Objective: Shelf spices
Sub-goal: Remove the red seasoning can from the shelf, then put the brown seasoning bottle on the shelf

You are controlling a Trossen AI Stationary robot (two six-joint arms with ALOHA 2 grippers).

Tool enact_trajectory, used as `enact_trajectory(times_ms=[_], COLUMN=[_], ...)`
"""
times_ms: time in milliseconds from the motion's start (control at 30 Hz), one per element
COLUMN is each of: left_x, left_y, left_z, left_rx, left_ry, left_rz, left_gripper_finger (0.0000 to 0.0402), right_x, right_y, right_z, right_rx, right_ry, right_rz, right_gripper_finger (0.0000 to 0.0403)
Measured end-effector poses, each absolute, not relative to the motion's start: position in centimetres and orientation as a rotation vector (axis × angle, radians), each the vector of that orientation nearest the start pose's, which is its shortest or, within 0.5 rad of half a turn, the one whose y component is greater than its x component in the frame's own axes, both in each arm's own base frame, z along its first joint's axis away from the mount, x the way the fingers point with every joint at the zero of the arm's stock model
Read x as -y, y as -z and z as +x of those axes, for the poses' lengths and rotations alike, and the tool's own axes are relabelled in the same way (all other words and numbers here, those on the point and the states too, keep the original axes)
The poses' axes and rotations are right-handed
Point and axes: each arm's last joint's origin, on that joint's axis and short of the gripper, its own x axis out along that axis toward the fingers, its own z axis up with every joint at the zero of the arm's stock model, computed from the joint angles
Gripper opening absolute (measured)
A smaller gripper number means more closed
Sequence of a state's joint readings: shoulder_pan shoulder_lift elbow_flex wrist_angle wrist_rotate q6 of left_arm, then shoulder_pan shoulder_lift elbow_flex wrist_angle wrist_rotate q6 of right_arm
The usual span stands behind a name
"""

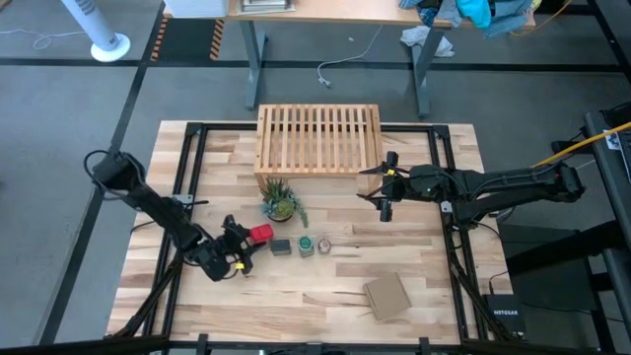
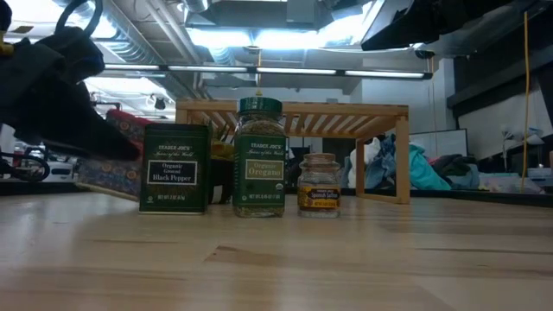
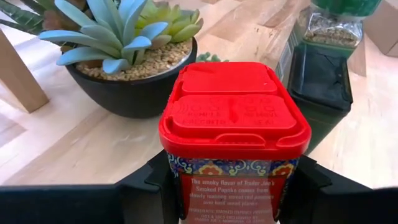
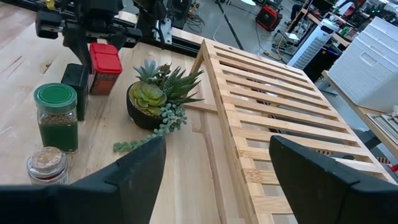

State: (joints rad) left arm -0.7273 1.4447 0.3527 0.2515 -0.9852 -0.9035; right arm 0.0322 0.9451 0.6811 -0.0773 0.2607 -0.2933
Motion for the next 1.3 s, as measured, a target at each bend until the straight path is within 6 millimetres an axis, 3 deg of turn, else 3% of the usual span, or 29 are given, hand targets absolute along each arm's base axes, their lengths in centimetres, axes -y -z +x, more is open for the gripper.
enact_trajectory(times_ms=[100,333,600,767,1067,1300], left_x=[12.2,12.4,12.3,12.3,12.4,12.6], left_y=[-10.9,-10.7,-11.0,-11.9,-13.7,-17.5], left_z=[17.4,17.6,17.6,17.7,17.8,18.3], left_rx=[-0.374,-0.374,-0.364,-0.33,-0.266,-0.127], left_ry=[-0.459,-0.449,-0.457,-0.474,-0.457,-0.413], left_rz=[-0.238,-0.195,-0.089,-0.021,-0.054,0.063], left_gripper_finger=[0.0177,0.0247,0.0256,0.0257,0.0258,0.0258], right_x=[0.1,0.1,0.1,0.1,0.1,0.1], right_y=[-27.9,-27.9,-27.9,-27.9,-27.9,-27.9], right_z=[20.8,20.8,20.8,20.8,20.8,20.8], right_rx=[-0.37,-0.37,-0.37,-0.37,-0.37,-0.37], right_ry=[0.175,0.175,0.175,0.175,0.175,0.175], right_rz=[-0.339,-0.339,-0.339,-0.339,-0.339,-0.339], right_gripper_finger=[0.0292,0.0292,0.0292,0.0292,0.0292,0.0292])
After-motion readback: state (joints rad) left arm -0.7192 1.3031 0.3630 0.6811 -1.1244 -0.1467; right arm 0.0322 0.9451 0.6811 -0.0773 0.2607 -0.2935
